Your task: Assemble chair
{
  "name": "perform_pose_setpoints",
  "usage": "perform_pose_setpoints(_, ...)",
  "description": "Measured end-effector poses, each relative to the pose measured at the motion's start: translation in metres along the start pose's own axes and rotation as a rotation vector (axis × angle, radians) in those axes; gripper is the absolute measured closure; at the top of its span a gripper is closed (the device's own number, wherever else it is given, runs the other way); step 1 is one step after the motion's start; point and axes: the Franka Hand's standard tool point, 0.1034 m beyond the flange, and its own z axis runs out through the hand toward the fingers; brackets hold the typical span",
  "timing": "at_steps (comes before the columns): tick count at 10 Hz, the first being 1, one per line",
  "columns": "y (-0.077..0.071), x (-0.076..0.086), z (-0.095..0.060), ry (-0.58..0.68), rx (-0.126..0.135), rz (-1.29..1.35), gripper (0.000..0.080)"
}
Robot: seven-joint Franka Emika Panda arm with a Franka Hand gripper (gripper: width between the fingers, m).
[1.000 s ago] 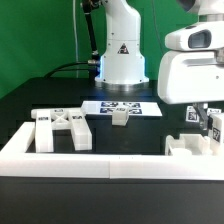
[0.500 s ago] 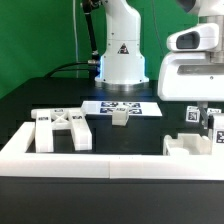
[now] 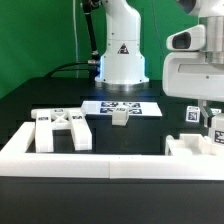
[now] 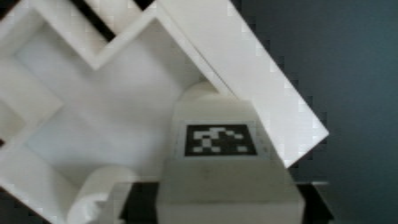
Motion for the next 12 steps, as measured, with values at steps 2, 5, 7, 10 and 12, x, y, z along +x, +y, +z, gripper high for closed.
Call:
perform_pose_setpoints(2,0.0009,0.0007,0.0,-0.012,0.007,0.218,0.0509)
perform_pose_setpoints(5,0.001,-0.0004,0.0,-0.022,0.005,0.432,0.0509)
perform_pose_setpoints(7,0.001,-0.0004,0.0002,-0.022,0.005,0.43,0.0499)
perform_pose_setpoints(10,-0.0002,-0.0016,-0.0001,-0.022,0.007,0.329,0.0305)
perform_pose_setpoints(12,-0.0008,-0.0022,-0.0001,-0.021,0.009,0.125,0.0158)
